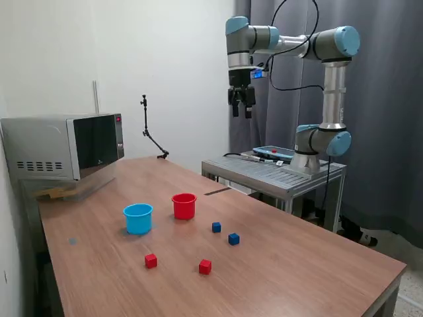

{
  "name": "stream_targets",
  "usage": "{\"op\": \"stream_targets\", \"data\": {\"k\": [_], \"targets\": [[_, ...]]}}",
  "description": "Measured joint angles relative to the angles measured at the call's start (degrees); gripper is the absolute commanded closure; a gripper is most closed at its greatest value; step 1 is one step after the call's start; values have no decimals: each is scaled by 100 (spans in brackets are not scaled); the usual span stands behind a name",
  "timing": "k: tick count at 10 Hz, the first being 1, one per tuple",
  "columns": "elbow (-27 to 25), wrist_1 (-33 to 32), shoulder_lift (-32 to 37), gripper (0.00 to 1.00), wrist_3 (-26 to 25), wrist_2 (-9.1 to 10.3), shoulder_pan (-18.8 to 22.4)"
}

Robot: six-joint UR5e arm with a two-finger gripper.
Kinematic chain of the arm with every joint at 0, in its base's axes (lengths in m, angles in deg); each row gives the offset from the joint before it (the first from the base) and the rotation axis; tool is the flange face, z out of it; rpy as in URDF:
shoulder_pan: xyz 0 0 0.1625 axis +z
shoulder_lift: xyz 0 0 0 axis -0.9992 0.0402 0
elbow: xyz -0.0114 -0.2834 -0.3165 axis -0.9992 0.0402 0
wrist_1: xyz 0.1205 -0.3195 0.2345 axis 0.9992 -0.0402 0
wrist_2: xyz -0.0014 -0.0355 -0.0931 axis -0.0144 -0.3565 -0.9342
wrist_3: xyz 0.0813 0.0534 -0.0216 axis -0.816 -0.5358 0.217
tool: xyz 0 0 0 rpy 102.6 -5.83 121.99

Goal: Place red objects in the red bin, and blue objects in the blue bin.

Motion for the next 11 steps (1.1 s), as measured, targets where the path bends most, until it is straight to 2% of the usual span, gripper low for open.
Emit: {"op": "stream_targets", "data": {"k": [5,11], "targets": [[404,-525,-1024,0,-196,3,666],[18,-1574,-1829,0,-962,0,1003]]}}
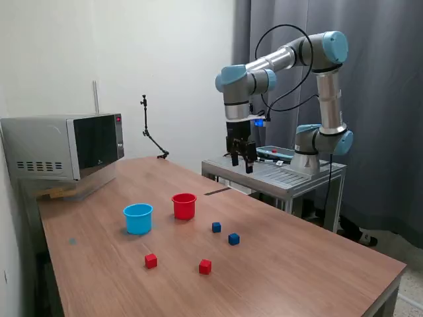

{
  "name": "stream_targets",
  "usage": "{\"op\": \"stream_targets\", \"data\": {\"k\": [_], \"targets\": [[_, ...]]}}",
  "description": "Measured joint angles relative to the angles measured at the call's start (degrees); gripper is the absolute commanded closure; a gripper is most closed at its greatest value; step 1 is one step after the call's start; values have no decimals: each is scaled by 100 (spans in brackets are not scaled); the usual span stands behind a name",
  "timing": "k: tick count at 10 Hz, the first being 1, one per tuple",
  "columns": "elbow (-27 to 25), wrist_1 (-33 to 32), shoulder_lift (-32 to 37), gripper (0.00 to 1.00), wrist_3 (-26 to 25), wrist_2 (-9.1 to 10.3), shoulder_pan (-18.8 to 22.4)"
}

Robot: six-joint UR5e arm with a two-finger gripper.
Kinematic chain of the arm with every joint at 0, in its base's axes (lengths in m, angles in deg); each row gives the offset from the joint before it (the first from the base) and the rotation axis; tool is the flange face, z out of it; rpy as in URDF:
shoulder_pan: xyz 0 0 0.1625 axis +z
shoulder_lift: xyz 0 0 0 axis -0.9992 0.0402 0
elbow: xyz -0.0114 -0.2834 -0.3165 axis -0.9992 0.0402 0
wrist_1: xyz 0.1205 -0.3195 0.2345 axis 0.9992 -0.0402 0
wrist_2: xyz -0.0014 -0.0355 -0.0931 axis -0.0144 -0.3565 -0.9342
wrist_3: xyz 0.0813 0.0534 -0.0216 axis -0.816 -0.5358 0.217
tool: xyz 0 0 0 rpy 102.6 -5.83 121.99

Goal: Place red objects in the red bin, and blue objects in the blue bin.

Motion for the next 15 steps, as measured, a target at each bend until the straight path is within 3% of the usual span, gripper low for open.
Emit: {"op": "stream_targets", "data": {"k": [9,15], "targets": [[84,-1068,-962,0,-546,0,91],[-115,-1494,-1290,0,-843,-9,-121]]}}
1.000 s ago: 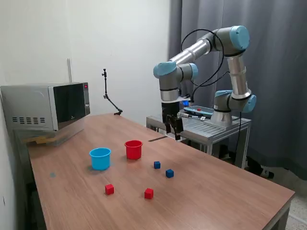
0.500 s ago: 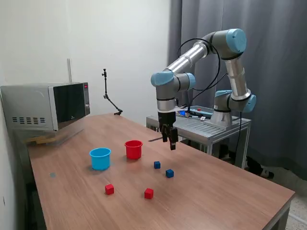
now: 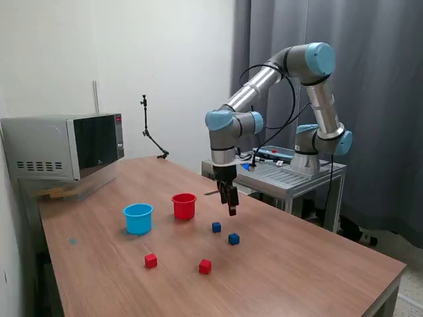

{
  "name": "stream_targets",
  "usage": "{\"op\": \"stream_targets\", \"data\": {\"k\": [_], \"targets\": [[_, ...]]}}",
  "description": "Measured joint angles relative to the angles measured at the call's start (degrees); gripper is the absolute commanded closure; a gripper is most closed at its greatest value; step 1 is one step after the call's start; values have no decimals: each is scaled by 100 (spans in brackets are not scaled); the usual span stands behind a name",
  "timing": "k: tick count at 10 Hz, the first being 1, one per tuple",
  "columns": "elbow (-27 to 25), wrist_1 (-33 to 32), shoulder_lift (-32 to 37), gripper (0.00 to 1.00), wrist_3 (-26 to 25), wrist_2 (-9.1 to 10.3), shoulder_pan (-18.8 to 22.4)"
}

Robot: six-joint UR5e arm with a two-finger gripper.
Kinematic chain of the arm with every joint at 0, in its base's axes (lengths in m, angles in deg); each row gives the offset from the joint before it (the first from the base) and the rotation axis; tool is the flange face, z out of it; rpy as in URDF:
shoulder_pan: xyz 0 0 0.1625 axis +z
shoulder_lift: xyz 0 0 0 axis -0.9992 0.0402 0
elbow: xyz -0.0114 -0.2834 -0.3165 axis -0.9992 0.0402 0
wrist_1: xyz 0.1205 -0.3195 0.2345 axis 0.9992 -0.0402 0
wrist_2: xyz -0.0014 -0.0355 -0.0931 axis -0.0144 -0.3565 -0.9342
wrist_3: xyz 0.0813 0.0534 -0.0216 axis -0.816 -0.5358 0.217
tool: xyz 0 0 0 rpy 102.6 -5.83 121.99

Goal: Place red objects in the red bin, and blue objects in the blue bin.

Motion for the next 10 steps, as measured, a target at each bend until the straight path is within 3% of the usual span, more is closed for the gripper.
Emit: {"op": "stream_targets", "data": {"k": [5,7,10], "targets": [[51,-466,-348,0,13,5,-224],[127,-640,-436,0,301,15,-228],[109,-707,-516,0,788,348,-205]]}}
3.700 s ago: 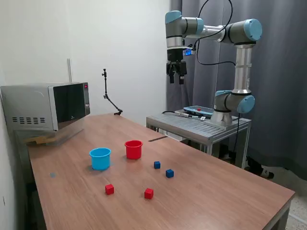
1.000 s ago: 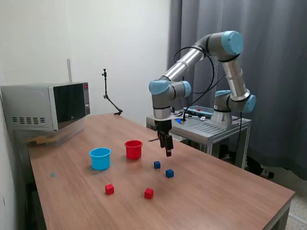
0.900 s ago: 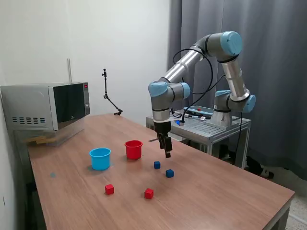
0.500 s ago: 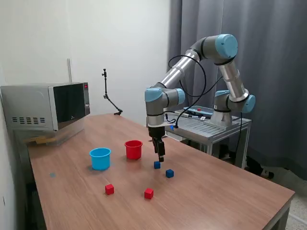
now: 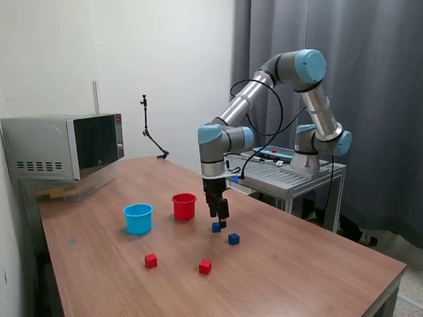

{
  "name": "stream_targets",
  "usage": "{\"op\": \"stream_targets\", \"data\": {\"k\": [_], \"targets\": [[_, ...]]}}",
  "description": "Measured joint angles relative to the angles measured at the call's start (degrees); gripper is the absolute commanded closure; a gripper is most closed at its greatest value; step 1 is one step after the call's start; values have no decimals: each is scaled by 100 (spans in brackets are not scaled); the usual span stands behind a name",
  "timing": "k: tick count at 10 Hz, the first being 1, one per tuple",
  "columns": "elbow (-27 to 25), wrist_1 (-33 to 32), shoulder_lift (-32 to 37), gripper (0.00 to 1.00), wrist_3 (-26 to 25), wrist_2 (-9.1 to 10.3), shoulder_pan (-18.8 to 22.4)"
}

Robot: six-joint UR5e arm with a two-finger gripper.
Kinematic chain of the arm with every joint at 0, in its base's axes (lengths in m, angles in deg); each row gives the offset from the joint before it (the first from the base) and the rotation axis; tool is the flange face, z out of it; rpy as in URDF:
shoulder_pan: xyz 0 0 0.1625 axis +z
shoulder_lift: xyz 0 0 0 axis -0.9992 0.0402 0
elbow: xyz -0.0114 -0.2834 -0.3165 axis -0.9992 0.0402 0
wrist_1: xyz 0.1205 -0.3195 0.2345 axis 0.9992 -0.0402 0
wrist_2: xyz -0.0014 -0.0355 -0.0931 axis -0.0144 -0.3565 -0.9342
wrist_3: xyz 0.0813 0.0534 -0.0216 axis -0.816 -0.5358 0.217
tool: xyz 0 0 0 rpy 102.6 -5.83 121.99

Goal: Place red objects in the red bin, and blue objects in the blue bin.

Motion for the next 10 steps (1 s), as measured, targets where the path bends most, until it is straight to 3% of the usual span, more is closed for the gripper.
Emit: {"op": "stream_targets", "data": {"k": [2,10], "targets": [[-105,-5,-5,0,75,97,3],[-197,-14,-6,0,35,88,-148]]}}
